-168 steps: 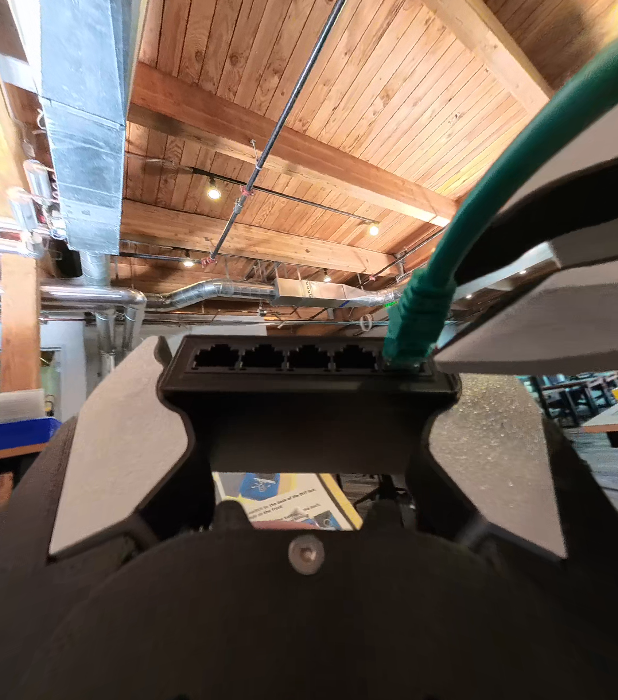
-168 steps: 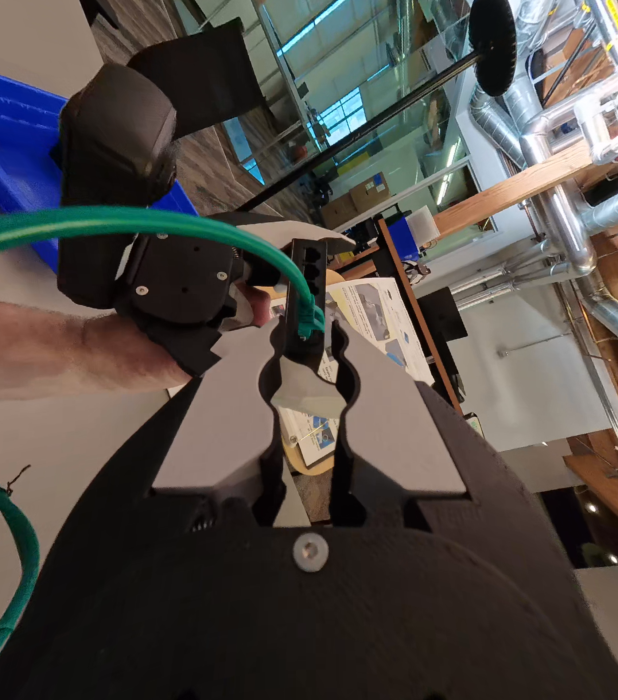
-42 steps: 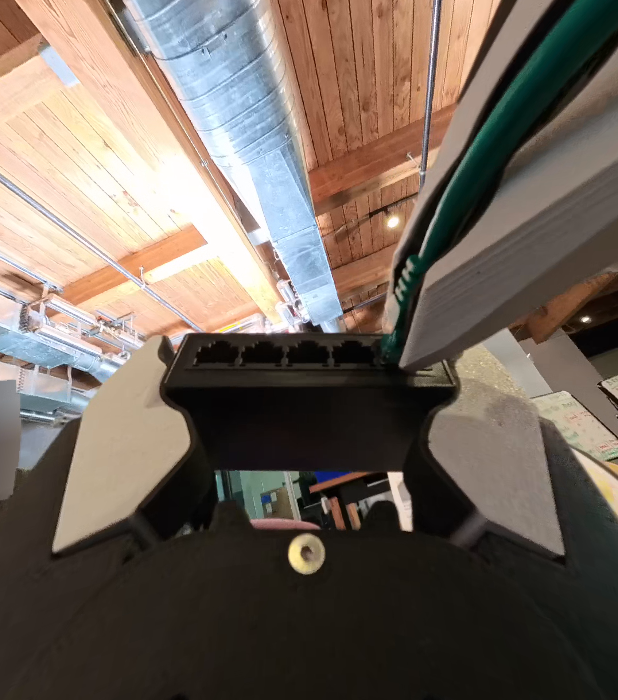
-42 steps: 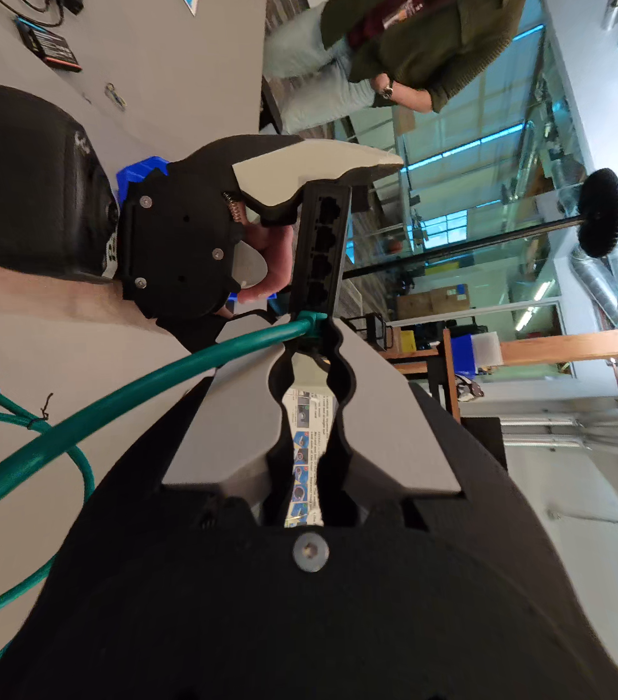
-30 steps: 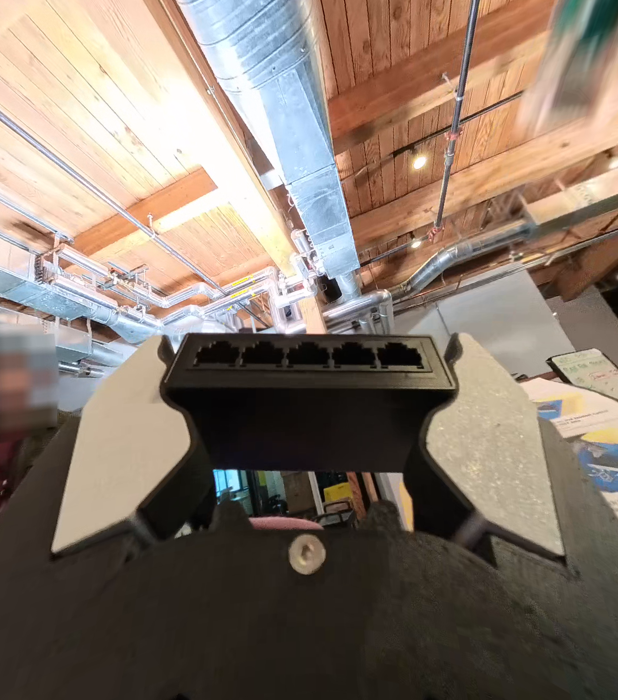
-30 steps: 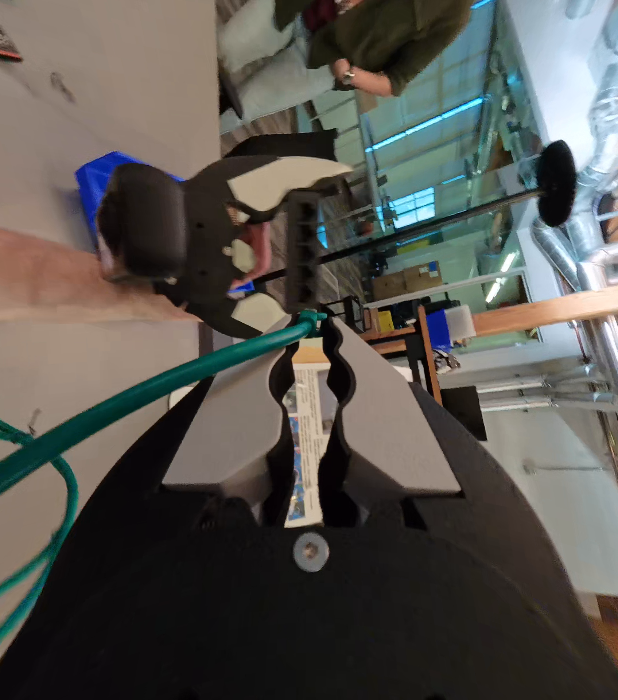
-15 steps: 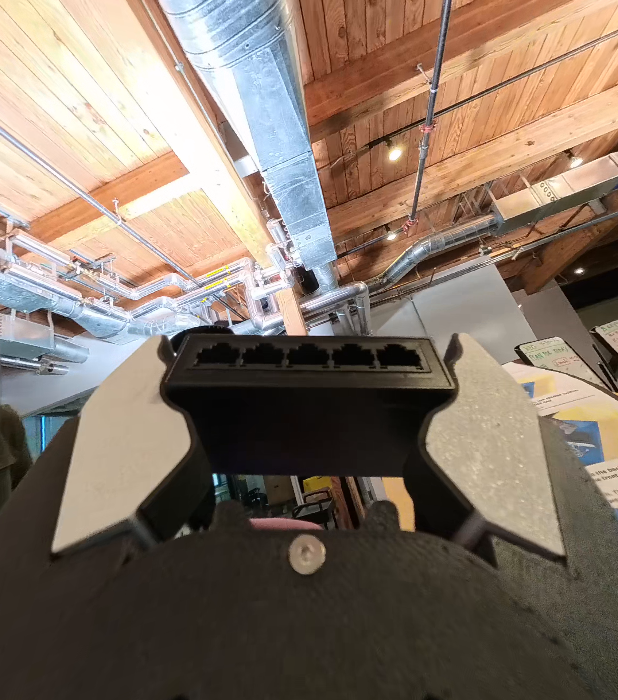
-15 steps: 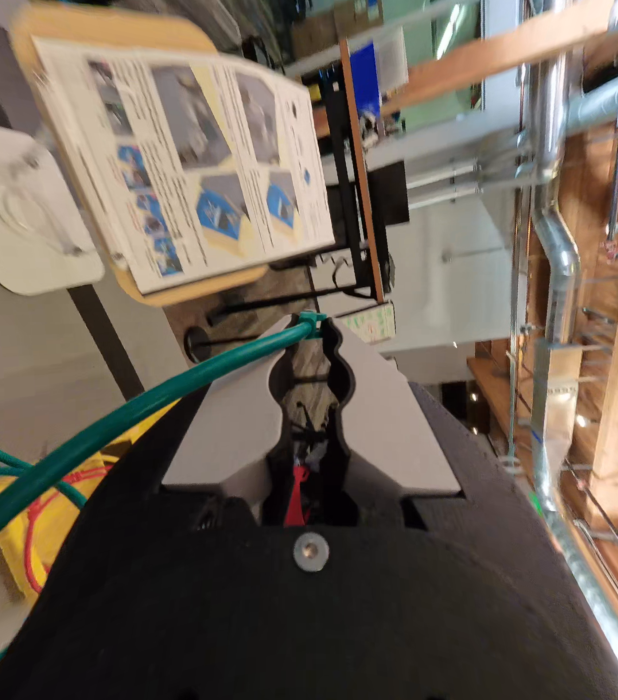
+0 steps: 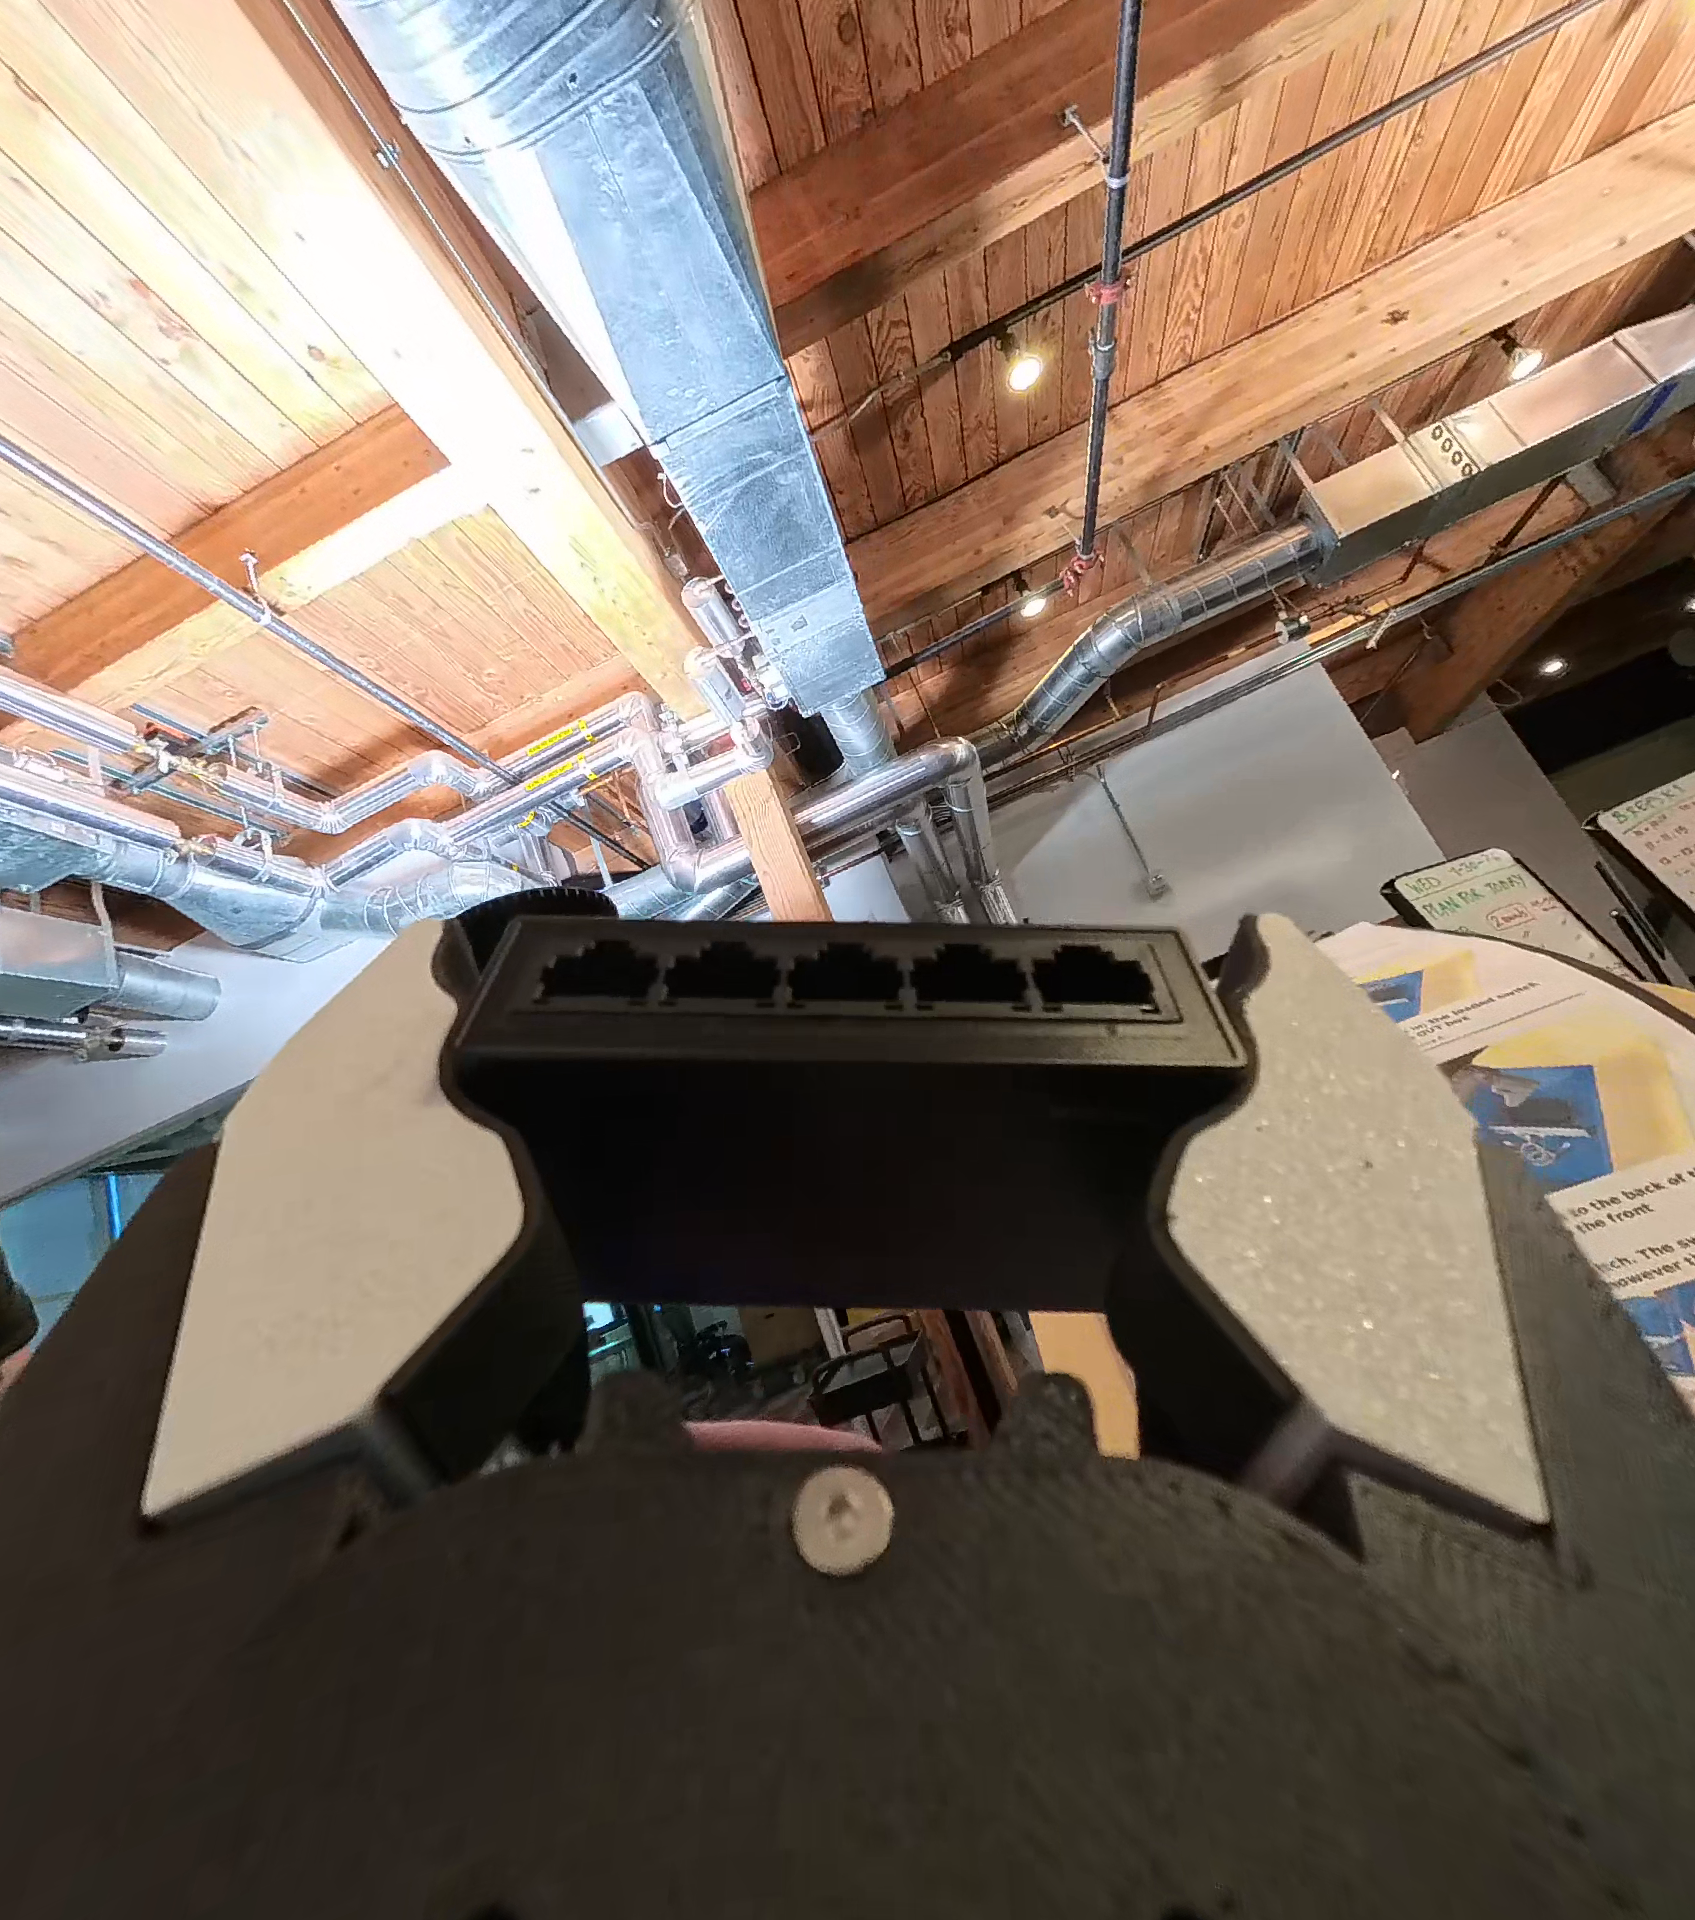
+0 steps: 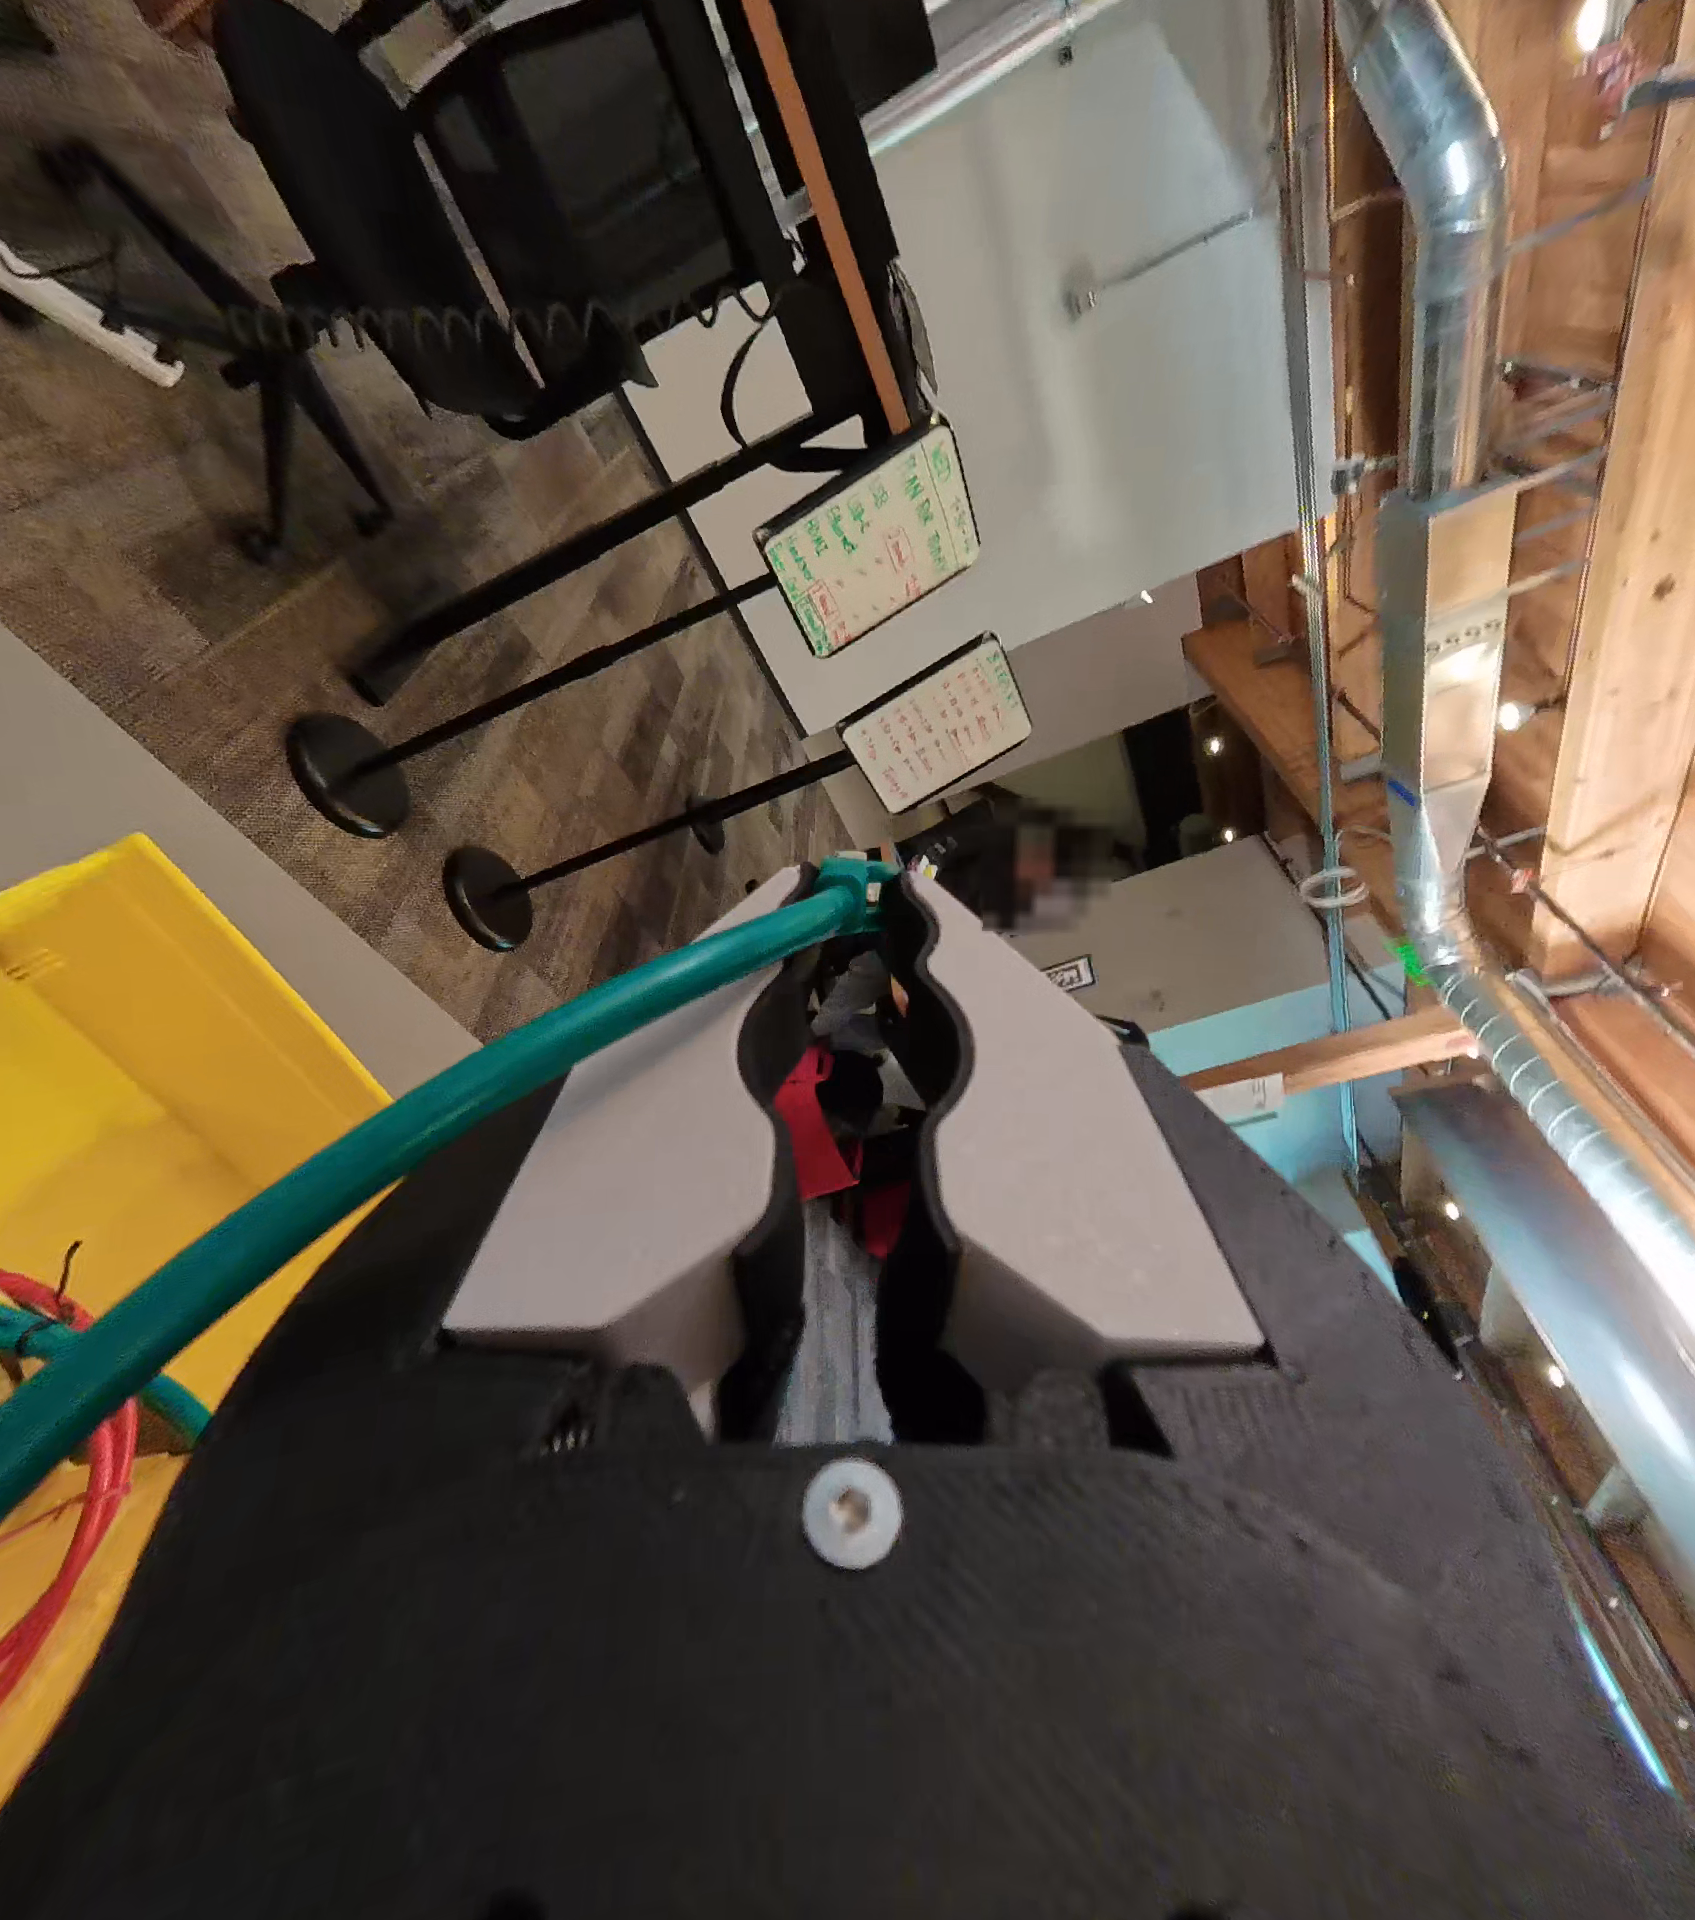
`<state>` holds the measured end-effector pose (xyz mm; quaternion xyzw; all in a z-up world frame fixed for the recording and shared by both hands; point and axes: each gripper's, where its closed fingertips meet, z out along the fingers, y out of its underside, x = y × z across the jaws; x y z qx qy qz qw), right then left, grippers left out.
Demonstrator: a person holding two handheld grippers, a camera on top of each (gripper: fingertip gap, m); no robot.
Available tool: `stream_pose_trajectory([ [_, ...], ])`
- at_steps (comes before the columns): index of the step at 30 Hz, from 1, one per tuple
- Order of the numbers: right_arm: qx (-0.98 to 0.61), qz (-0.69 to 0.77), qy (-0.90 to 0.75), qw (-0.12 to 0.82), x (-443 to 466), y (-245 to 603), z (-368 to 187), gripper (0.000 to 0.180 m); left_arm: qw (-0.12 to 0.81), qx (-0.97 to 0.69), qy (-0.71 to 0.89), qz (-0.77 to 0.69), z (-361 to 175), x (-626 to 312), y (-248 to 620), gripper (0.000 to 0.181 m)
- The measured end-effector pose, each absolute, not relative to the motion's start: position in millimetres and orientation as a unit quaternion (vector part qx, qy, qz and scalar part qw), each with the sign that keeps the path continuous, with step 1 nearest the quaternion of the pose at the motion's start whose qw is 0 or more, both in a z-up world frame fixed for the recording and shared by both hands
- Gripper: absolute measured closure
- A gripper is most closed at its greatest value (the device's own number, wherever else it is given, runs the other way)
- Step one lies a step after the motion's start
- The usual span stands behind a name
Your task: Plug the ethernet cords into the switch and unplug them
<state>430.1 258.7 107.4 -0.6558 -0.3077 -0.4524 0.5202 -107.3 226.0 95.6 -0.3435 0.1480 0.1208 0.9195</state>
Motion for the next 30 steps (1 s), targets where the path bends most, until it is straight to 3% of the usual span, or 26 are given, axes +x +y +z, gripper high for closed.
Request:
stream_pose_trajectory([
  [6, -0.681, -0.427, -0.247, 0.541, 474.2, 268.7, 41.6, 0.169, 0.92, -0.348, 0.147, 0.107, 91.2, -100.8, 231.0, 0.05],
  [14, -0.717, -0.448, -0.236, 0.479, 503.7, 268.3, -68.6, 0.169, 0.914, -0.355, 0.164, 0.108, 83.2, -86.5, 237.5, 0.049],
  [19, -0.739, -0.476, -0.301, 0.37, 499.0, 265.2, -124.1, 0.169, 0.91, -0.36, 0.176, 0.107, 78.1, -77.7, 241.3, 0.051],
  [27, -0.791, -0.444, -0.409, 0.102, 503.0, 249.3, -191.6, 0.166, 0.908, -0.358, 0.187, 0.11, 77.1, -71.6, 240.8, 0.05],
  [30, -0.805, -0.412, -0.425, -0.026, 508.8, 229.4, -207.4, 0.151, 0.908, -0.359, 0.189, 0.108, 76.7, -70.7, 240.9, 0.05],
])
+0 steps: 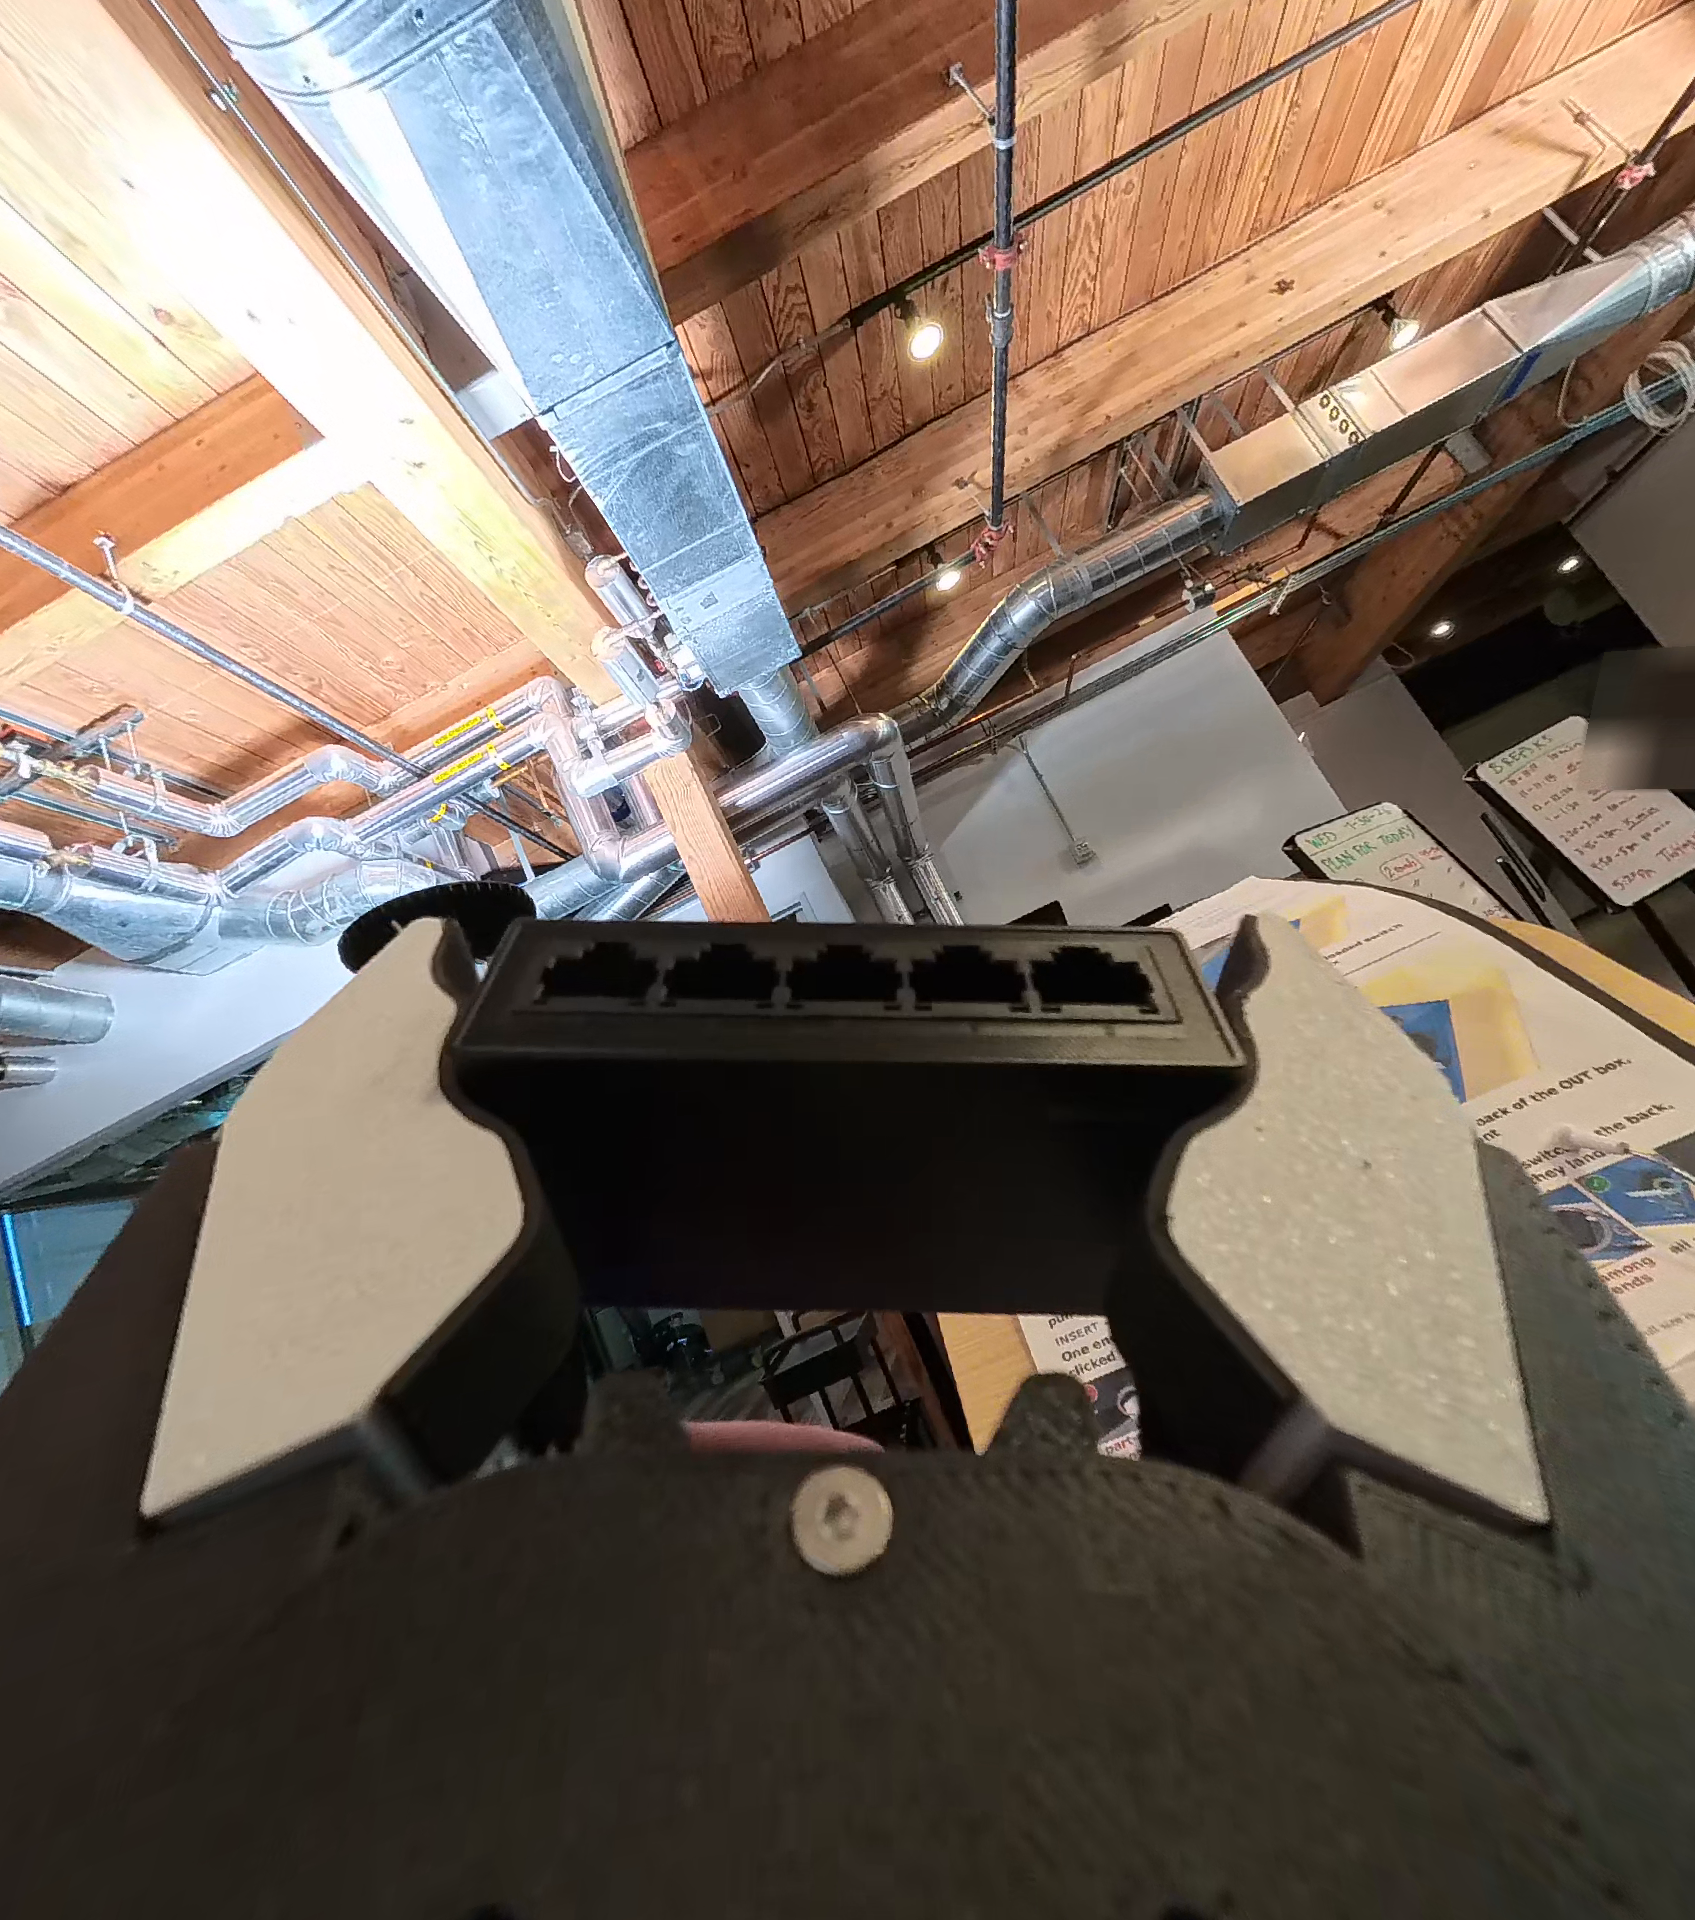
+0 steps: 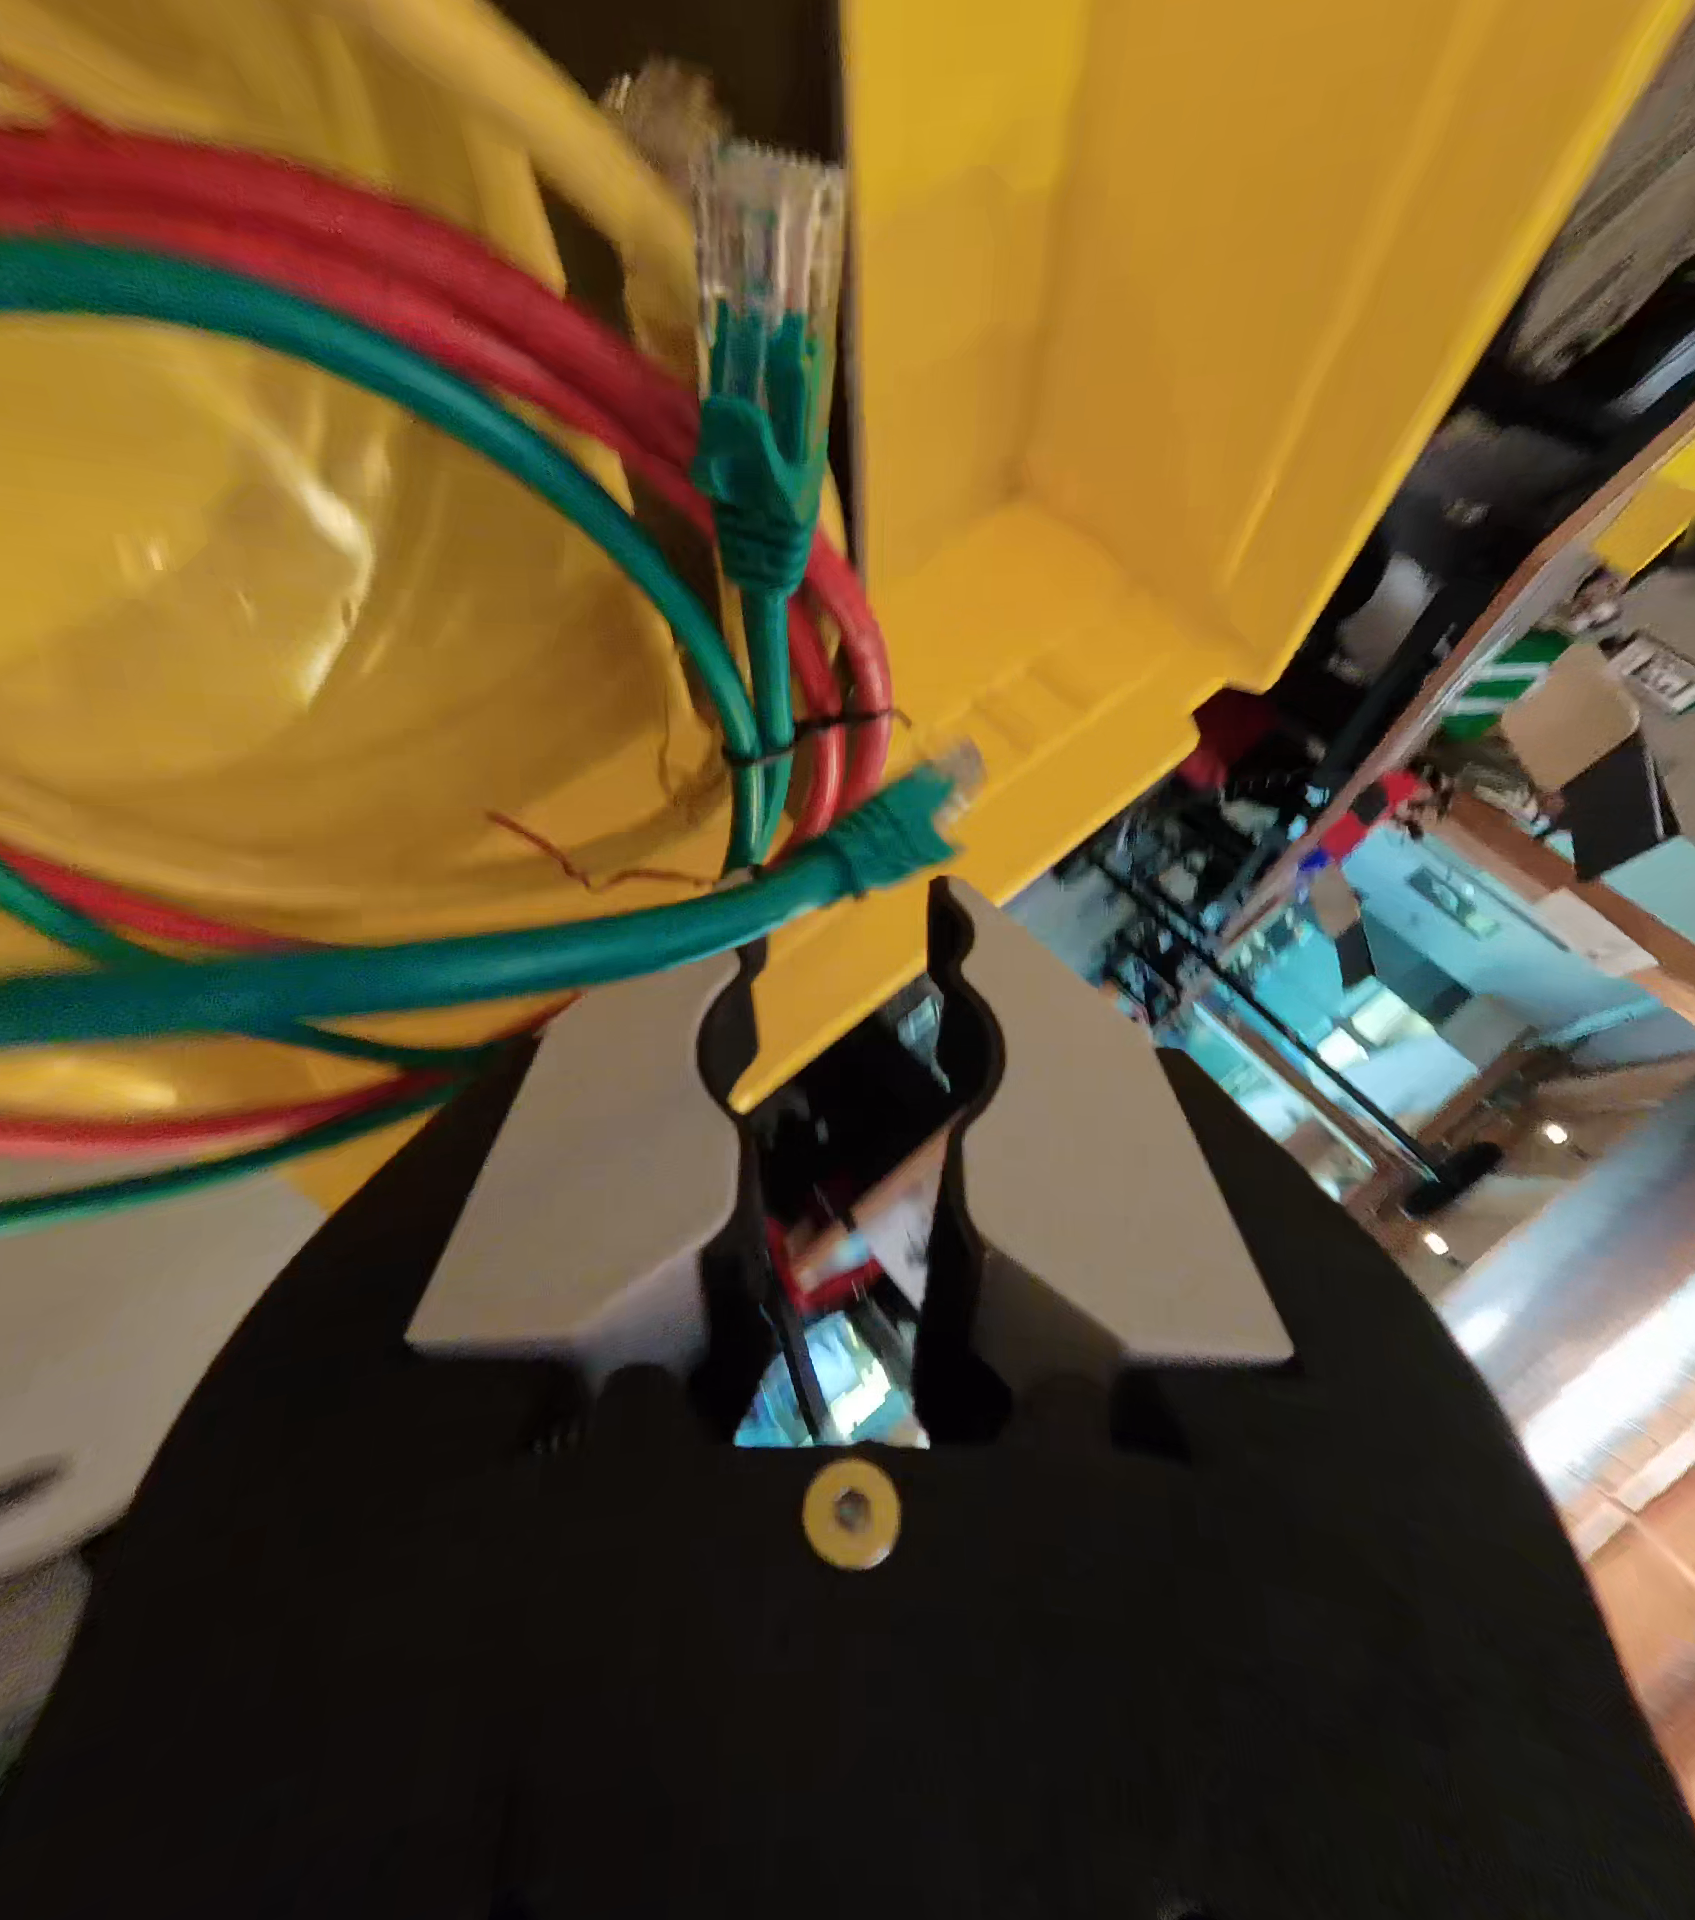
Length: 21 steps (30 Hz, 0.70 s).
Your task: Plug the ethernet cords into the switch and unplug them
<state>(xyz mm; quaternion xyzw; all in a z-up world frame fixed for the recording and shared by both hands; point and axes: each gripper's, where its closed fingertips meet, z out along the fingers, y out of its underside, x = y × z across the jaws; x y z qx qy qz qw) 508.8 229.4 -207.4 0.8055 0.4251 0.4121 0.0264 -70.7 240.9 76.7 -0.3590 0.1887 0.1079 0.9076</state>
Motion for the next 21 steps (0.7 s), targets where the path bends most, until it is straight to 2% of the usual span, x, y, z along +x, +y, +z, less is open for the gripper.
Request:
stream_pose_trajectory([
  [1, 0.8, 0.408, 0.435, 0.065, 510.1, 224.4, -208.1, 0.14, 0.907, -0.359, 0.191, 0.108, 76.6, -69.9, 241.0, 0.05],
  [2, 0.805, 0.375, 0.452, 0.09, 504.0, 218.1, -213.6, 0.136, 0.907, -0.358, 0.192, 0.109, 76.6, -69.4, 240.7, 0.05],
  [4, 0.815, 0.343, 0.451, 0.125, 500.3, 212.1, -209.5, 0.137, 0.907, -0.358, 0.193, 0.109, 77.0, -69.0, 240.0, 0.05],
  [7, 0.845, 0.256, 0.435, 0.175, 493.4, 197.9, -204.8, 0.125, 0.907, -0.359, 0.196, 0.102, 77.3, -68.8, 240.1, 0.05],
  [9, 0.858, 0.217, 0.401, 0.235, 499.2, 181.3, -194.0, 0.106, 0.907, -0.361, 0.196, 0.096, 76.8, -68.0, 240.5, 0.051],
  [13, 0.877, 0.182, 0.38, 0.232, 494.2, 174.0, -162.8, 0.101, 0.905, -0.366, 0.2, 0.08, 72.3, -62.0, 243.9, 0.051],
  [16, 0.893, 0.18, 0.404, 0.082, 449.2, 197.5, -130.3, 0.099, 0.905, -0.37, 0.199, 0.066, 66.6, -51.9, 245.7, 0.051],
  [18, 0.875, 0.139, 0.454, -0.094, 371.2, 220.4, -101.2, 0.105, 0.905, -0.366, 0.208, 0.07, 61.8, -40.5, 244.8, 0.051],
  [21, 0.795, -0.002, 0.511, -0.328, 223.2, 217.8, -40.8, 0.105, 0.906, -0.35, 0.225, 0.078, 56.1, -22.2, 238.5, 0.051],
])
